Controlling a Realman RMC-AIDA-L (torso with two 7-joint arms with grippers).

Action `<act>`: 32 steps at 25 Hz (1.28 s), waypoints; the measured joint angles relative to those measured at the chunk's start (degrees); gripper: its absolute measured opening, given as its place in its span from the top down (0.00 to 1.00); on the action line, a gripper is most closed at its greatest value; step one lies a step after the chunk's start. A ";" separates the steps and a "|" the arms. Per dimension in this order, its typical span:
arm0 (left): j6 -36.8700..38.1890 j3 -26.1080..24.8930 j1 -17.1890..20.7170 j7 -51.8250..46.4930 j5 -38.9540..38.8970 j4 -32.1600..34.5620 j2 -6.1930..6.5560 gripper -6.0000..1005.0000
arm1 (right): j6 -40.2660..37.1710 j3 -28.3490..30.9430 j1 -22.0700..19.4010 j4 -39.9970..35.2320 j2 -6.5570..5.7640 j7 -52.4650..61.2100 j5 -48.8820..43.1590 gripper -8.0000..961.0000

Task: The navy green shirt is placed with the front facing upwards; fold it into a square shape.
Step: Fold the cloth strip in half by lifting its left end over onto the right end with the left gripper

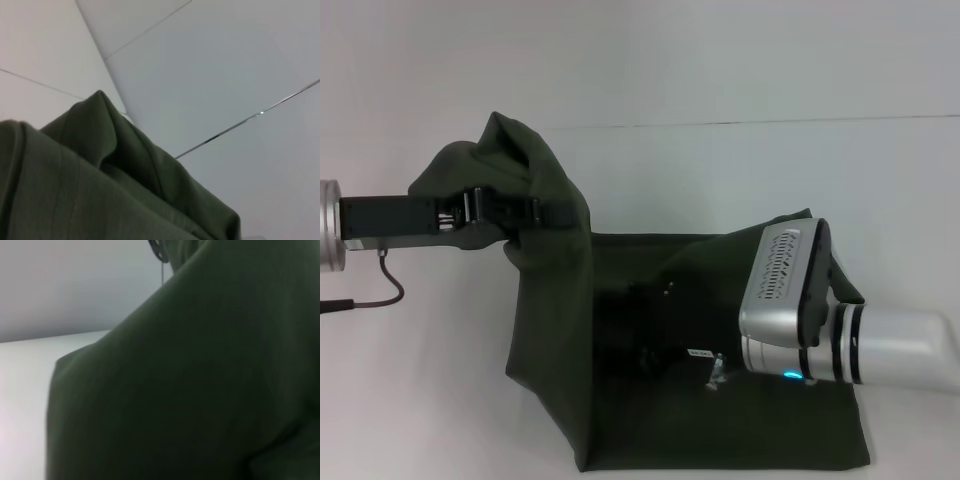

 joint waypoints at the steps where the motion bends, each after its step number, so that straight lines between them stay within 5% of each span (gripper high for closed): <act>1: 0.42 -0.02 0.11 0.23 -0.54 0.00 -0.01 0.92 | 0.34 0.93 0.31 0.67 0.00 -0.86 -0.08 0.29; 11: 1.47 -0.09 0.56 0.77 -2.75 0.00 0.45 0.92 | 2.79 4.59 4.39 4.53 -0.01 -3.00 -1.45 0.28; 20: 3.02 -0.58 1.29 0.78 -4.69 0.35 1.78 0.92 | 5.42 18.07 6.98 7.19 -0.01 -5.35 -13.86 0.28; 25: 3.51 -0.53 1.54 0.78 -5.58 0.43 2.27 0.92 | 6.64 25.61 7.14 8.09 0.00 -5.88 -21.00 0.28; 32: 2.60 -0.01 1.73 1.24 -5.69 -0.11 1.57 0.92 | 7.49 28.65 4.56 8.11 -0.43 -5.88 -23.56 0.28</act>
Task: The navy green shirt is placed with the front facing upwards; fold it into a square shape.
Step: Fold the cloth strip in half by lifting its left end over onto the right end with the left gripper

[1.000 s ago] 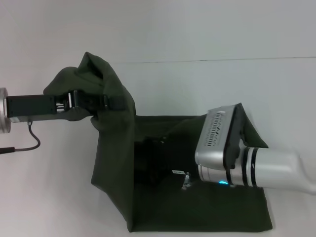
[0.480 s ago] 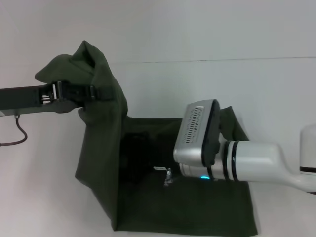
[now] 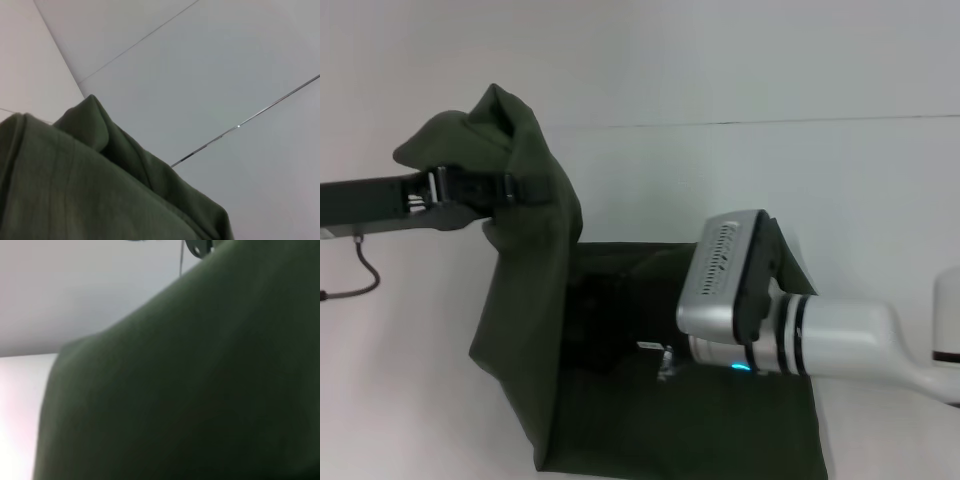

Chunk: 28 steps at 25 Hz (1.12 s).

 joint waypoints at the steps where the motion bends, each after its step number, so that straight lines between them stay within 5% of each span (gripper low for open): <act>1: -0.15 0.06 0.00 0.09 0.07 -0.13 -0.25 0.92 | 0.04 0.20 -0.64 -0.19 -0.07 0.00 -0.01 0.28; 8: -1.90 1.10 -0.03 0.87 0.14 -1.56 -1.73 0.93 | -2.95 3.98 -7.92 -4.26 -0.80 -0.06 0.21 0.28; 16: -5.62 3.82 -0.39 2.48 -0.07 -3.41 -4.69 0.93 | -13.47 16.48 -18.12 -11.14 -1.04 -0.08 0.38 0.28; 28: -8.87 6.56 -1.76 6.62 -0.38 -8.02 -8.77 0.93 | -17.20 24.34 -22.39 -13.25 -1.25 -0.27 0.36 0.28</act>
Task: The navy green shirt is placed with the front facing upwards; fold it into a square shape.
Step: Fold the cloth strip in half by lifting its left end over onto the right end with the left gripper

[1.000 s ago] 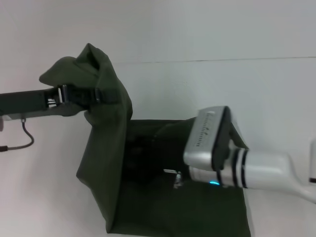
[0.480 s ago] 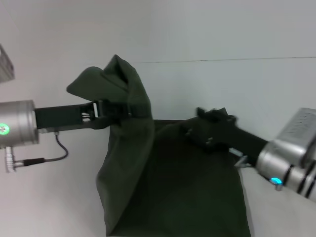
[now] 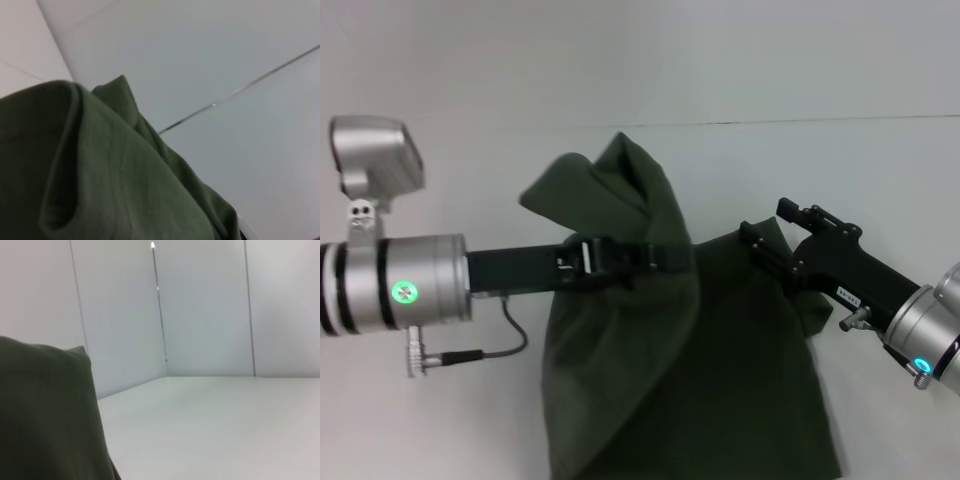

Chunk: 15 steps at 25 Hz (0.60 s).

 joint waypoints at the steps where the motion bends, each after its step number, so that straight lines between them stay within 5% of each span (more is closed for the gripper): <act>1: -0.16 0.15 -0.26 0.54 -0.28 -1.04 -0.02 0.93 | 0.01 0.13 -0.11 -0.02 0.00 -0.17 -0.01 0.28; 15: -4.46 0.69 -1.93 7.99 -2.96 -11.41 -0.17 0.93 | -0.96 1.43 -1.12 -0.07 0.00 -0.67 -0.07 0.28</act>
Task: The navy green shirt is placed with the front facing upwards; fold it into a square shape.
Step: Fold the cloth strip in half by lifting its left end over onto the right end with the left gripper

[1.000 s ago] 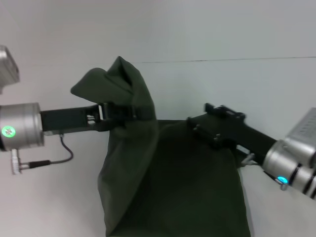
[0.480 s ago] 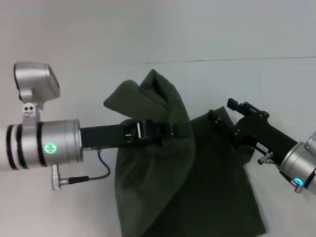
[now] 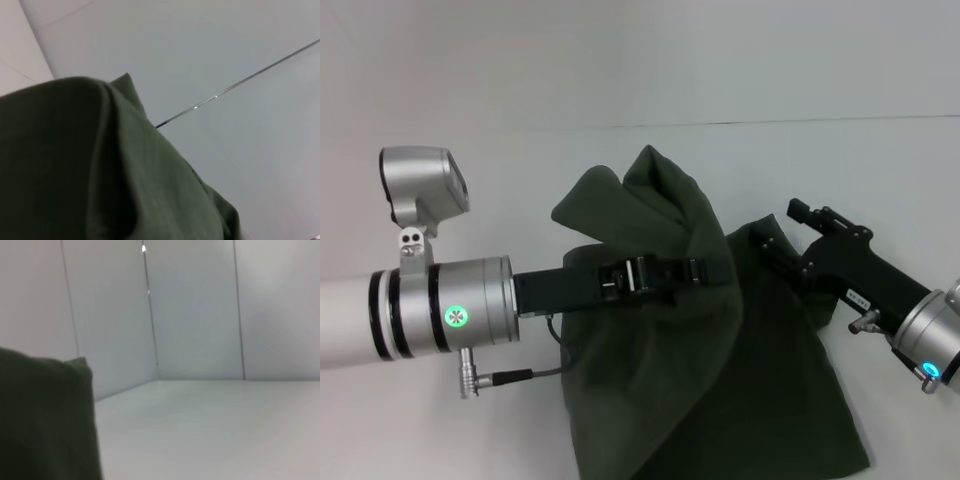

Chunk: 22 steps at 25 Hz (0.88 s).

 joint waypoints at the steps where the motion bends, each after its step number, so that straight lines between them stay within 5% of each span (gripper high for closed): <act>1: -0.19 0.03 -0.13 0.38 -0.04 -0.55 0.00 0.93 | -0.36 0.71 -0.14 -0.01 -0.01 -0.11 0.00 0.28; 13: -1.63 1.64 -0.91 7.90 -0.06 -5.80 -0.19 0.92 | -2.95 10.58 -2.00 0.00 0.00 -0.46 0.02 0.28; 22: -1.93 2.17 -1.15 7.63 -0.74 -5.90 -0.07 0.64 | -2.86 10.64 -2.02 0.00 0.00 -0.47 0.01 0.28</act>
